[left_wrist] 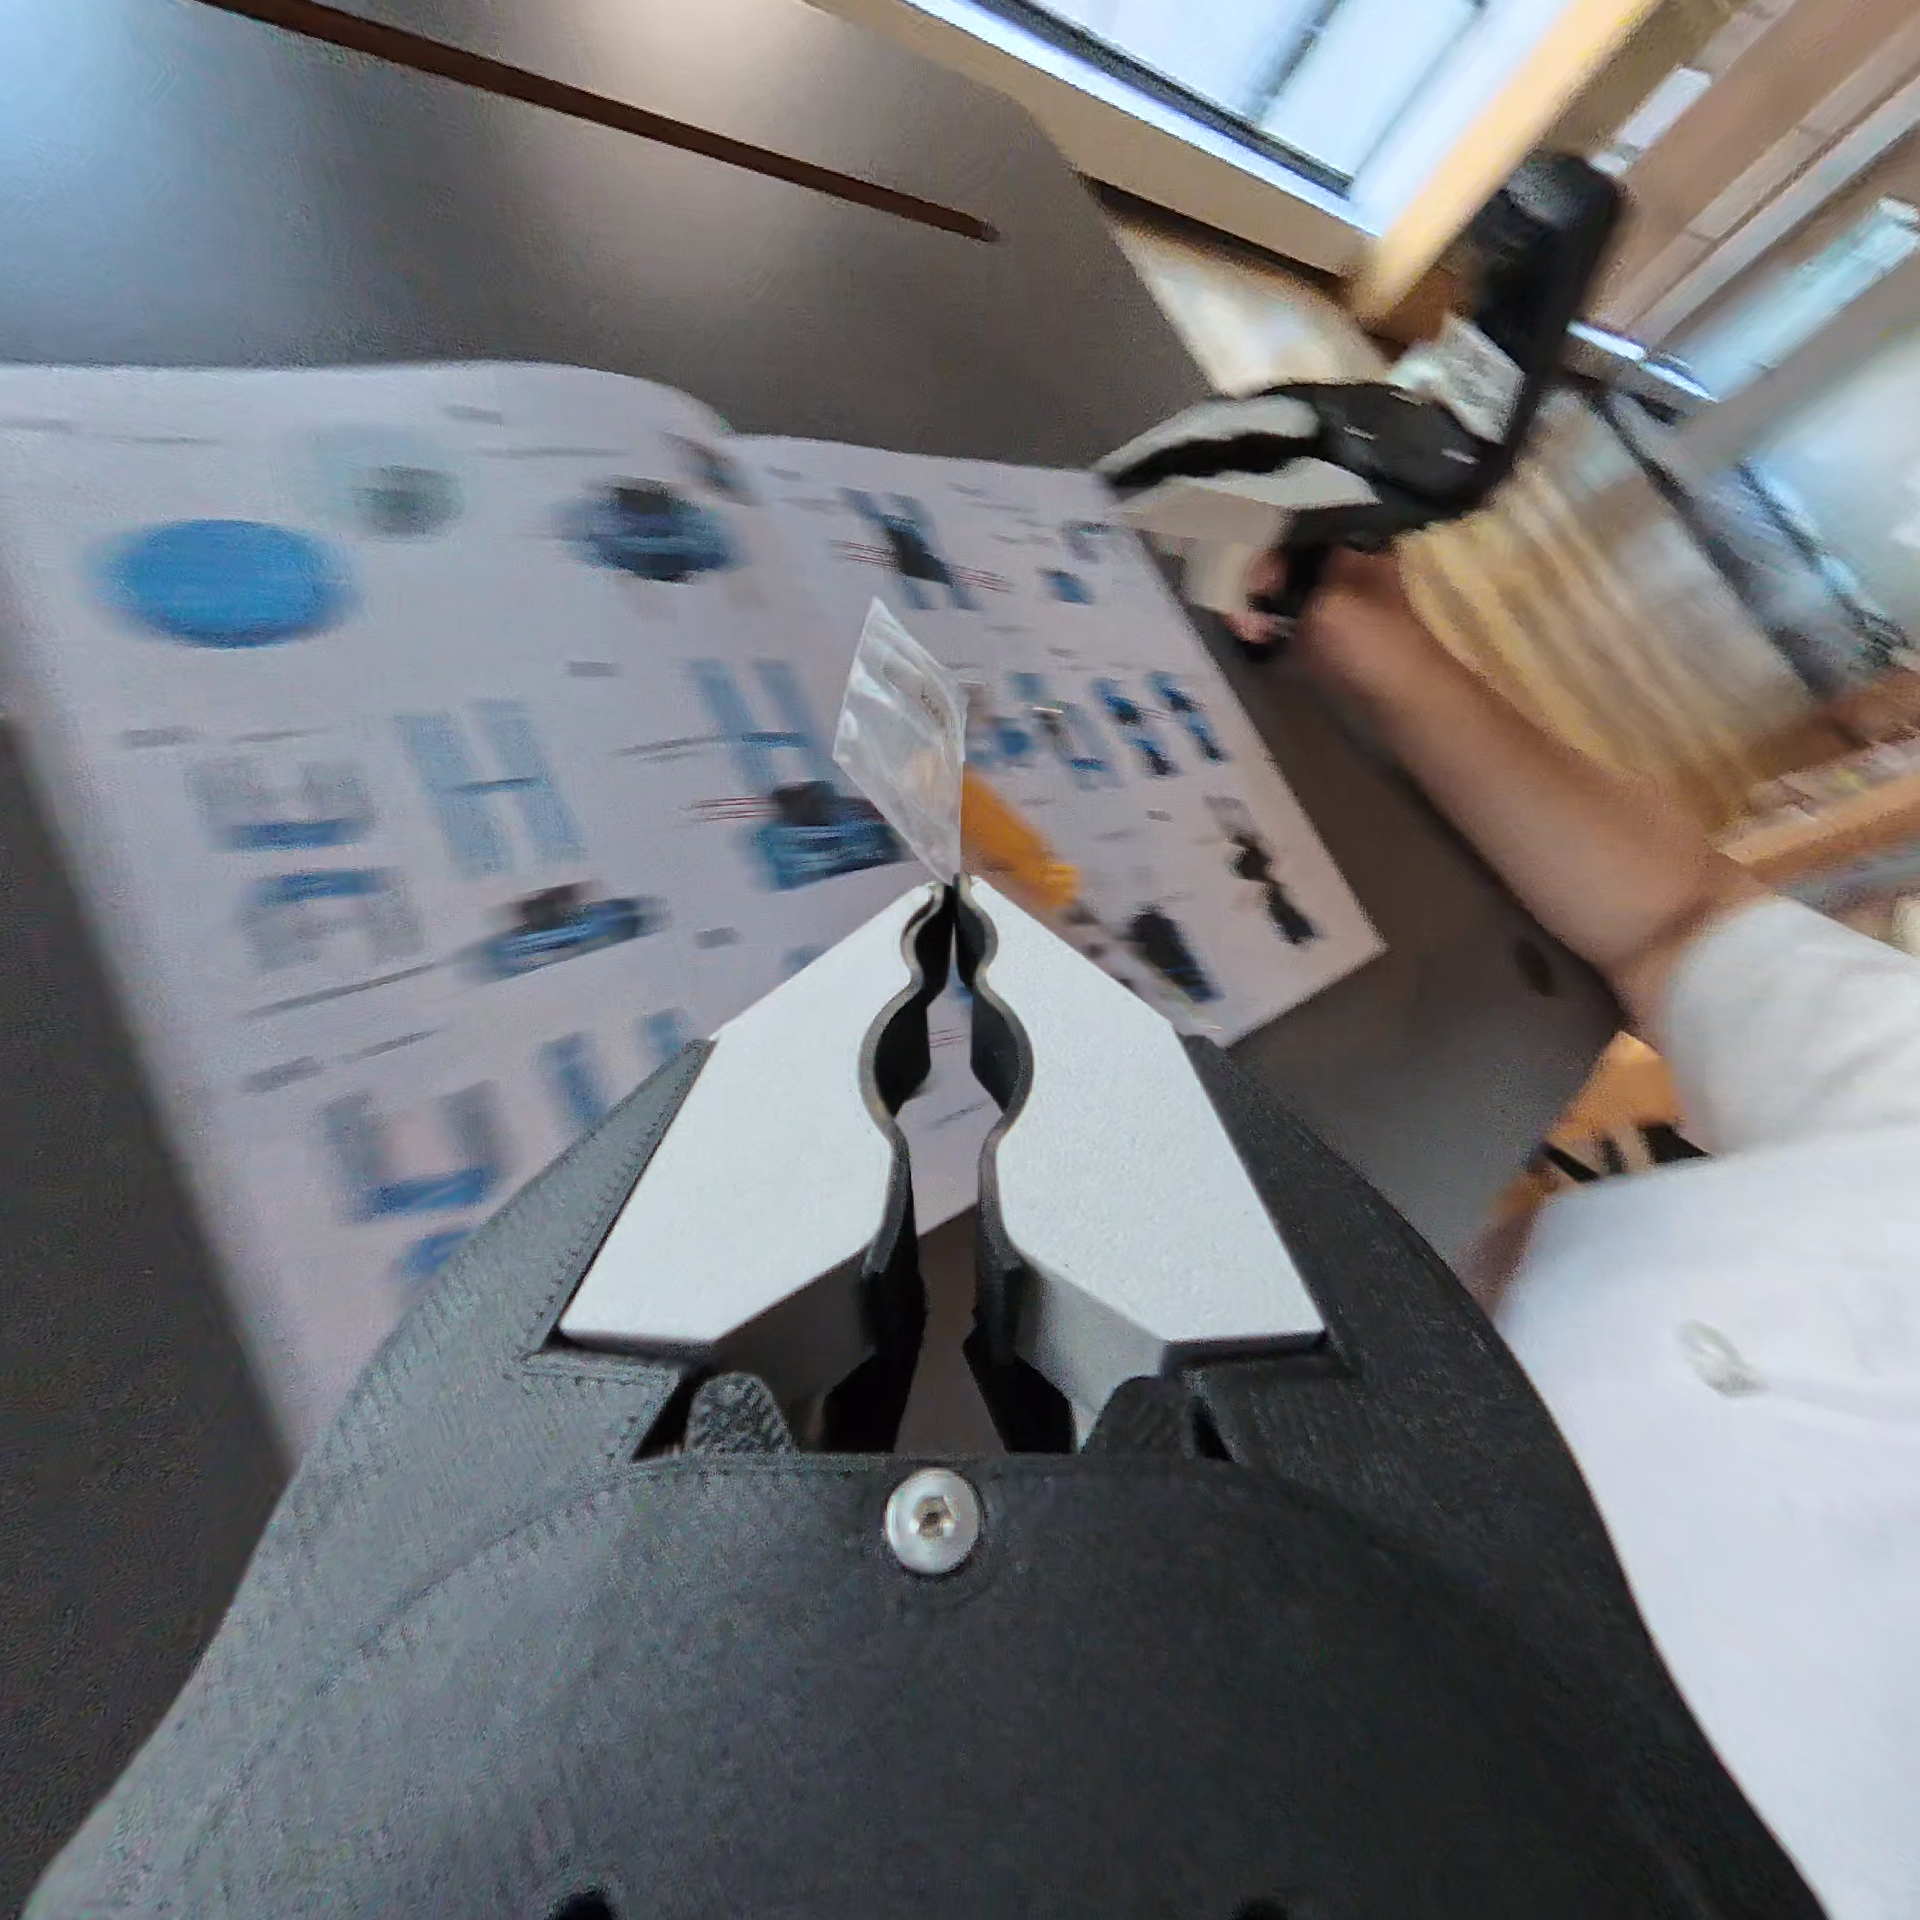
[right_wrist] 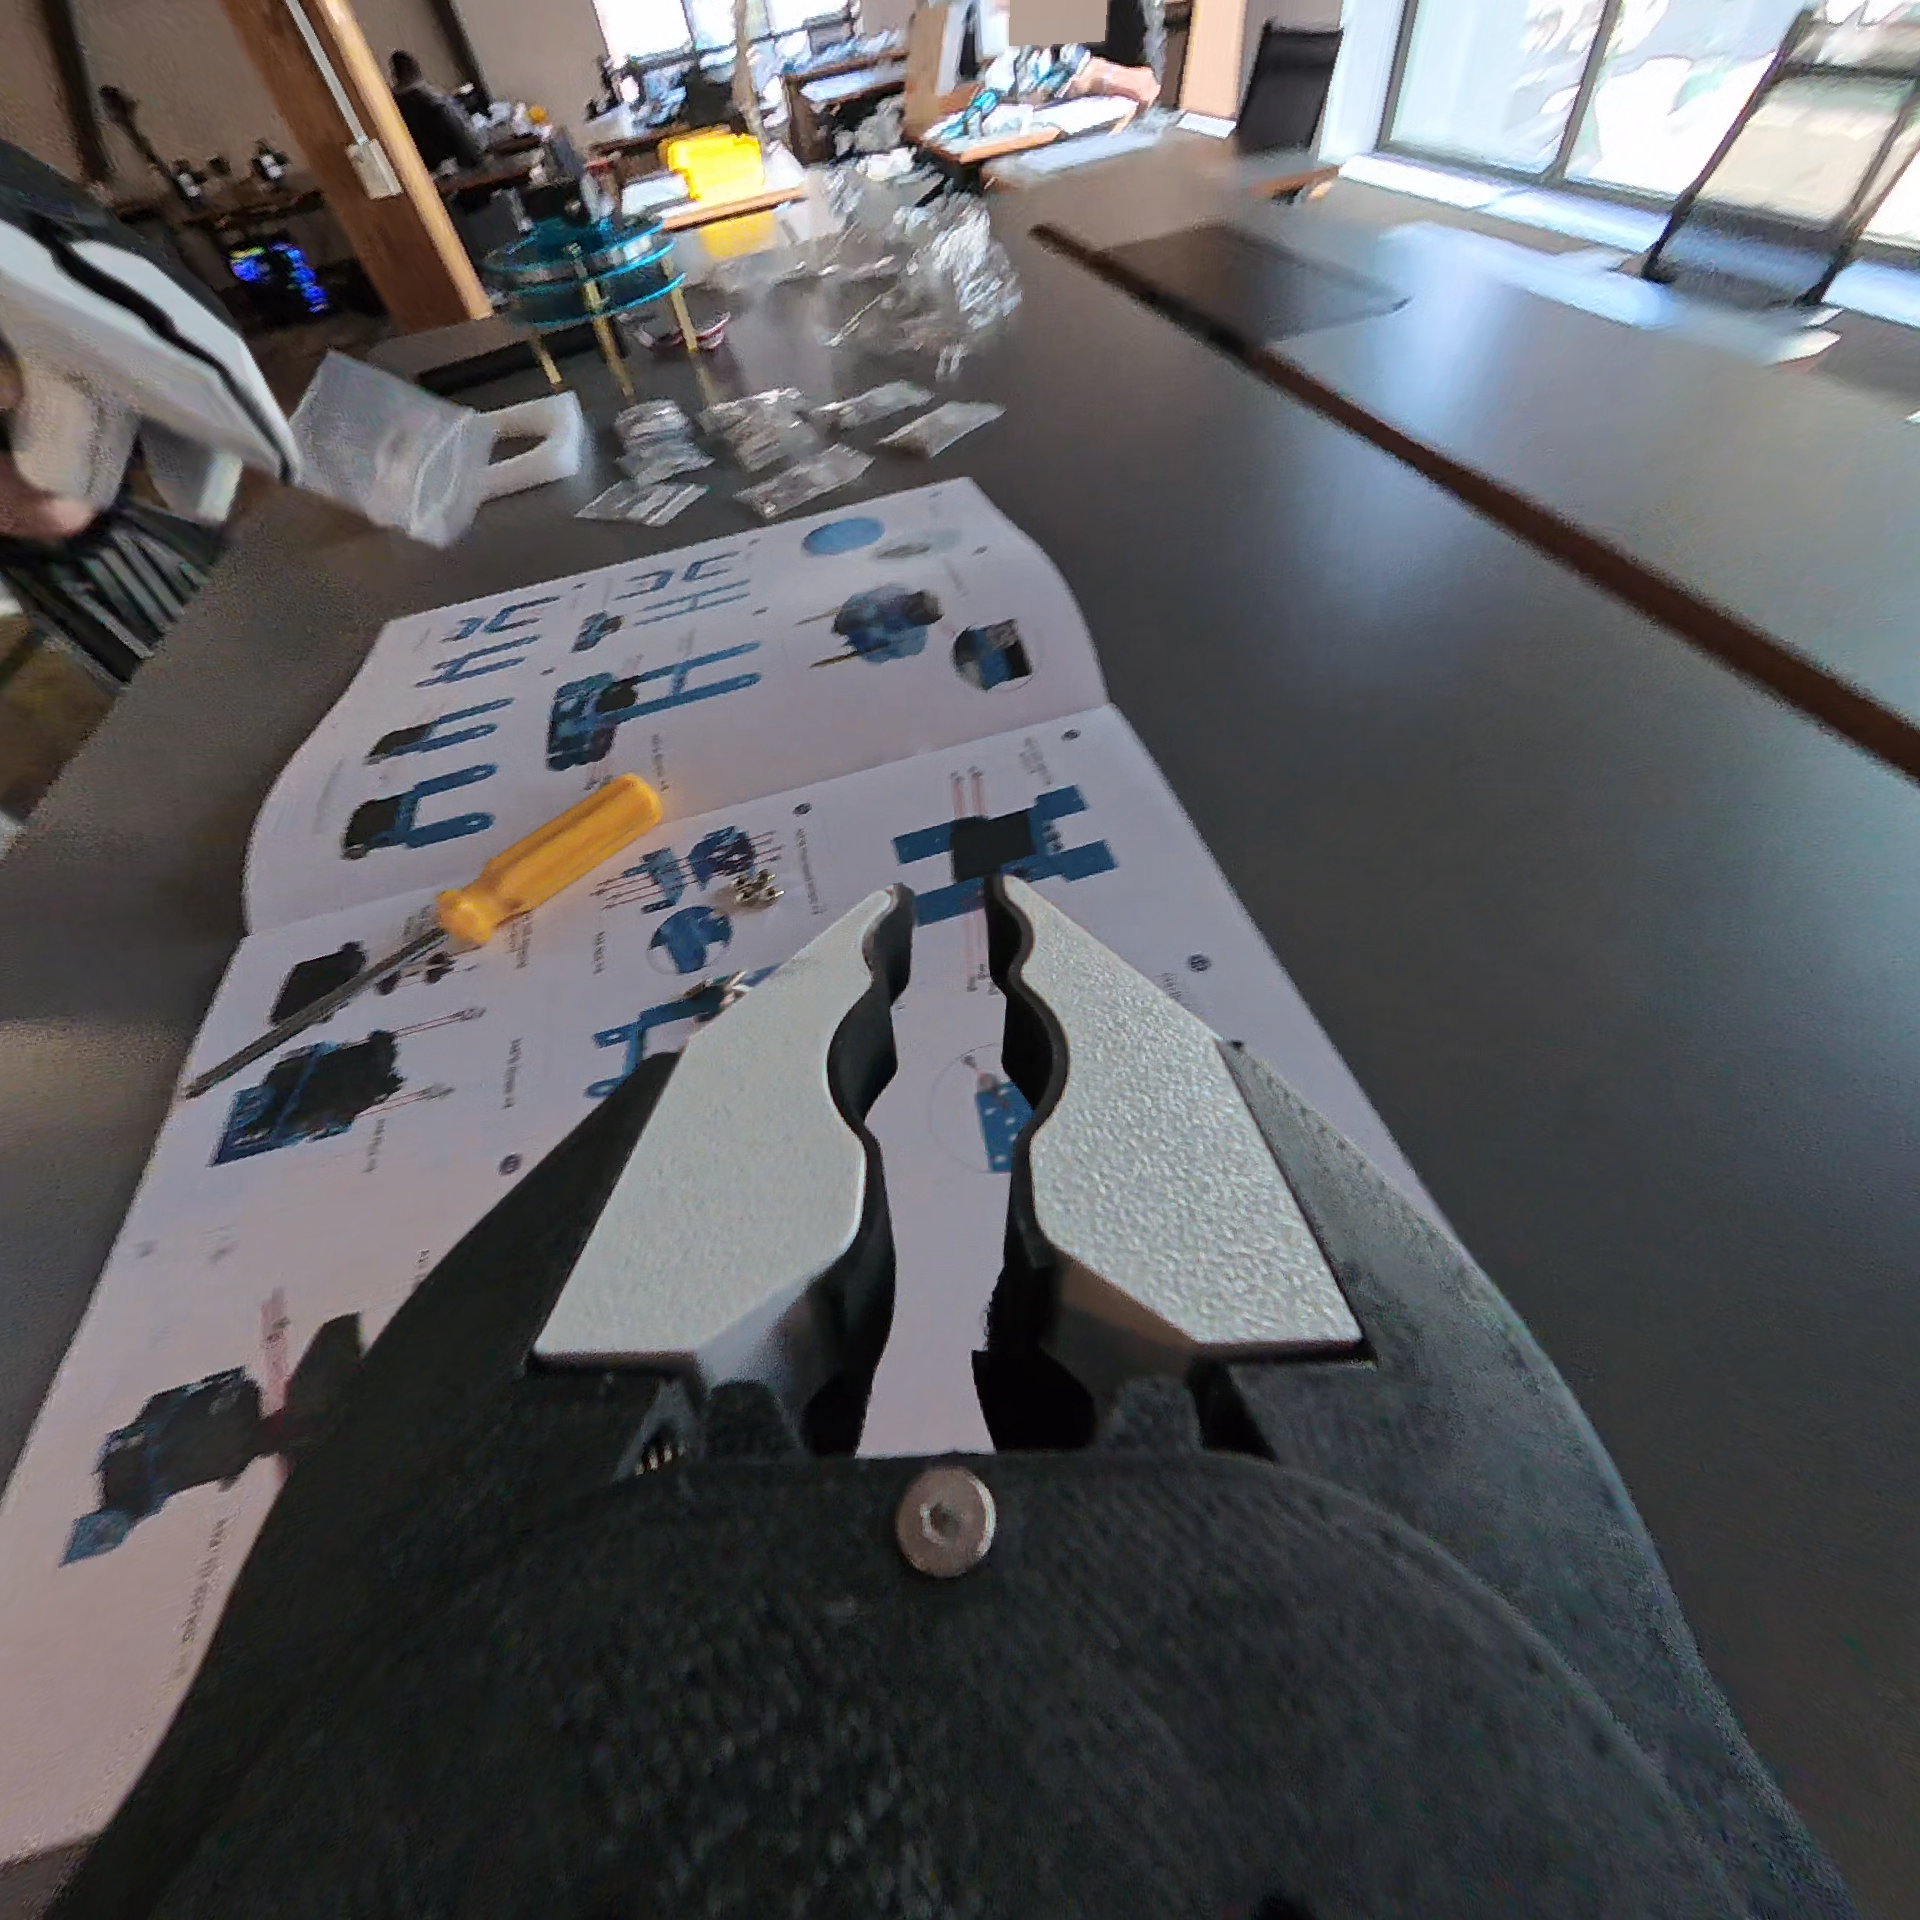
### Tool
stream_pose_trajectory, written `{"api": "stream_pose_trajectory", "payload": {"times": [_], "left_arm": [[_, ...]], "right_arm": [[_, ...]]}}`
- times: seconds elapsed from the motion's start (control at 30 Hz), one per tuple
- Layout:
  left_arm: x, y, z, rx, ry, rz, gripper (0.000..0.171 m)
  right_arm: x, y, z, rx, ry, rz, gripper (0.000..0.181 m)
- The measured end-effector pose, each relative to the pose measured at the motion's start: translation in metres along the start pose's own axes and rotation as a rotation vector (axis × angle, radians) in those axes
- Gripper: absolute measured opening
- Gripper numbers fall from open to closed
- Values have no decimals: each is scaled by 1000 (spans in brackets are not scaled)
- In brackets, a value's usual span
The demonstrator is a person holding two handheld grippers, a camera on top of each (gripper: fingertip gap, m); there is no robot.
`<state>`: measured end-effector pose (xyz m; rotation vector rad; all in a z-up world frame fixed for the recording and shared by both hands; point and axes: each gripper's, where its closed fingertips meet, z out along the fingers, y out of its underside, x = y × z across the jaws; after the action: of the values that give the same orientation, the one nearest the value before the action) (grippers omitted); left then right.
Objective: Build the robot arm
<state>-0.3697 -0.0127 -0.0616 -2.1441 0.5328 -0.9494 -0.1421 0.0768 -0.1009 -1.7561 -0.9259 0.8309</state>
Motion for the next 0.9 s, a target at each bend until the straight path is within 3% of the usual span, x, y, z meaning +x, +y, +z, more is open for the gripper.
{"api": "stream_pose_trajectory", "payload": {"times": [0.07,0.13,0.23,0.4,0.5,0.67,0.9], "left_arm": [[-54,-18,-32,46,-144,-36,0],[-93,-41,-56,94,-199,-85,0],[-136,-72,-63,82,-259,-88,0],[-162,-120,-6,-53,5,-140,0],[-199,-136,30,-159,26,-150,0],[-249,-139,71,-316,25,-133,0],[-284,-134,89,-420,58,-122,0]], "right_arm": [[8,-5,-3,32,53,-29,13],[12,-10,-5,55,86,-3,12],[3,-16,-4,64,70,52,13],[-5,-13,10,-29,84,83,13],[-5,-4,18,-104,164,110,13],[-4,9,12,-121,386,147,11],[-6,8,-23,-91,588,177,10]]}}
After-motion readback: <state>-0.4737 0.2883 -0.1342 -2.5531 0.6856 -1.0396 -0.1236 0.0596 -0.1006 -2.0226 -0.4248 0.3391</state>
